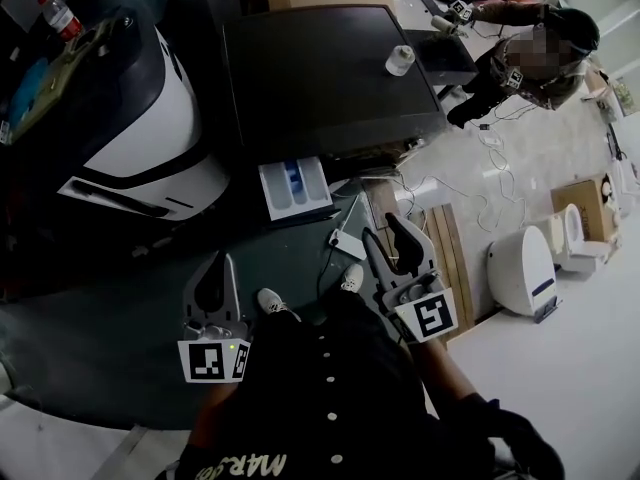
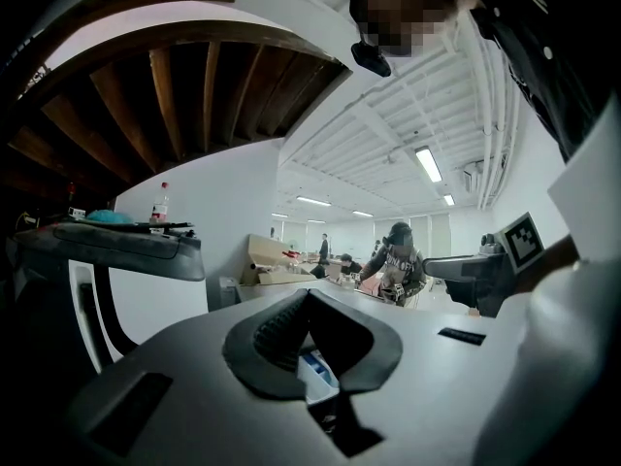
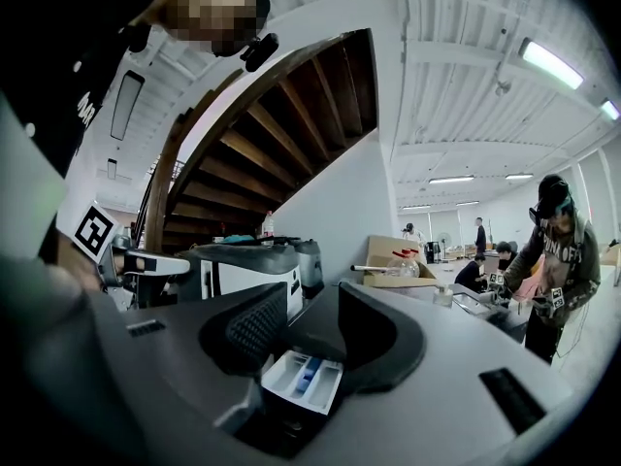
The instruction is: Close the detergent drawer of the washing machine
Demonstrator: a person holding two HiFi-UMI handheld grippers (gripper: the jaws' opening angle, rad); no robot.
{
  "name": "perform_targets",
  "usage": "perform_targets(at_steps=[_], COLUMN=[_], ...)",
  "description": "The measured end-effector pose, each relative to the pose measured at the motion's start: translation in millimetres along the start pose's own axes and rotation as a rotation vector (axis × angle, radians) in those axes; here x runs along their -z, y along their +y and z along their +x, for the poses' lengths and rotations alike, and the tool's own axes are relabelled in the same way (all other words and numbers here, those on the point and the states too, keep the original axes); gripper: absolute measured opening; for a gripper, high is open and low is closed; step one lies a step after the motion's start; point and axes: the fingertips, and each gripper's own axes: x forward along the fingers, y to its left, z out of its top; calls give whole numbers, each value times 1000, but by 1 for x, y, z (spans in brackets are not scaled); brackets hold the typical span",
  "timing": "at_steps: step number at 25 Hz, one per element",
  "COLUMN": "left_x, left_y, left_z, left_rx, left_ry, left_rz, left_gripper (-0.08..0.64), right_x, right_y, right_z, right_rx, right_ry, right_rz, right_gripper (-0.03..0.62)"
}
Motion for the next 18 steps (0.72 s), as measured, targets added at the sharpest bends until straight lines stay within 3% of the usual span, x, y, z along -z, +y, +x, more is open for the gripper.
perform_targets(at_steps=[8,18], left_x=[8,31], left_y=[-5,-3], left_z=[6,3], left_rx=[7,23], left_ry=[26,101], left_rz=[-13,-9], left_gripper=[14,14], right_x=[38,127], right_y=[-3,4], right_z=[20,39], right_rx=[5,20], right_ry=[38,131], right_rz=[0,60], right_gripper=[160,160])
